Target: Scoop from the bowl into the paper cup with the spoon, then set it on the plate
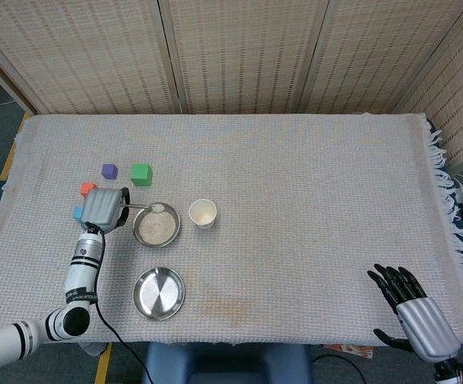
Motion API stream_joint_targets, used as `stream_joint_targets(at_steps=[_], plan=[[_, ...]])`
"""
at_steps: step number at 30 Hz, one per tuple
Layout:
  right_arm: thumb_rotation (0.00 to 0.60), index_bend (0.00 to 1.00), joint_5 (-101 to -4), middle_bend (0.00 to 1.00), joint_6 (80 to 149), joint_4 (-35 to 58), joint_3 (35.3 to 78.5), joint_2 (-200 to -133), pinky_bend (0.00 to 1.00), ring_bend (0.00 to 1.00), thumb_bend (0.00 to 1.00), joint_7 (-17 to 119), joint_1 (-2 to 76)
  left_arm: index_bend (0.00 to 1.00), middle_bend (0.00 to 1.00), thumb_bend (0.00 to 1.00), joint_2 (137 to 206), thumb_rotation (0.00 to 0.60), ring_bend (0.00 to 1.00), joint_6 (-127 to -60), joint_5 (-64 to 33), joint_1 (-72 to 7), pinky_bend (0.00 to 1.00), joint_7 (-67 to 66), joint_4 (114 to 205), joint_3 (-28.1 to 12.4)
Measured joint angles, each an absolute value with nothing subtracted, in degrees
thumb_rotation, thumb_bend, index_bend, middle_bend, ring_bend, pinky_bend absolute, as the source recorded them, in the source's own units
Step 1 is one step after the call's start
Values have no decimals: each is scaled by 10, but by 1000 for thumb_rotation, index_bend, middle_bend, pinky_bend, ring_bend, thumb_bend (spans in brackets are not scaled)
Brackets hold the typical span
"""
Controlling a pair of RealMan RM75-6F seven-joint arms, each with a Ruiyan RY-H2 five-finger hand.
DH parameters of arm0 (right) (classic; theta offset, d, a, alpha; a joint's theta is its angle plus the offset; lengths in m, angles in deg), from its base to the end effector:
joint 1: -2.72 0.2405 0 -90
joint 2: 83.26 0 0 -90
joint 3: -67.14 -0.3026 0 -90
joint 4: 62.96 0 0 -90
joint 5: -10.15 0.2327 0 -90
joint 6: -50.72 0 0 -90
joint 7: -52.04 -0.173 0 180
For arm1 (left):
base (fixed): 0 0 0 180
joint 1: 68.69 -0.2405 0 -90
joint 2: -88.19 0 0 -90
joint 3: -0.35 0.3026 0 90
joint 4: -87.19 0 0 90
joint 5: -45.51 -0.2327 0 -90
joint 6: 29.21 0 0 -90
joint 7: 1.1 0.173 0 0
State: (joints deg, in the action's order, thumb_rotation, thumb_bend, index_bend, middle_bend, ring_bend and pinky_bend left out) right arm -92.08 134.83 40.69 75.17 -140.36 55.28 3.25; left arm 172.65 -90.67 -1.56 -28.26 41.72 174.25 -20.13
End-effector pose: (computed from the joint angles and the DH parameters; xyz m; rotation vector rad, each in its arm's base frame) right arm -0.3125 -0.1366 0.1386 1.6698 -1.0151 0.8882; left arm -0.2004 0.4500 0.0313 -1.5616 -0.8030 -0.7121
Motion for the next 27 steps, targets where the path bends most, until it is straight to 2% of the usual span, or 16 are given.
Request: stream_joint_targets(at_steps=[13,27], plan=[[600,0,-921,0,1354,401,750,-1395,0,0,59,528,34,936,1000,638,1778,600,1000,-950,16,-208,1000,506,1742,-190],[600,0,-916,0,1353,396,748,-1388,0,0,59,505,38,936,1000,638,1852,600,1000,-959,15,-161,1000,539,1636,-159]])
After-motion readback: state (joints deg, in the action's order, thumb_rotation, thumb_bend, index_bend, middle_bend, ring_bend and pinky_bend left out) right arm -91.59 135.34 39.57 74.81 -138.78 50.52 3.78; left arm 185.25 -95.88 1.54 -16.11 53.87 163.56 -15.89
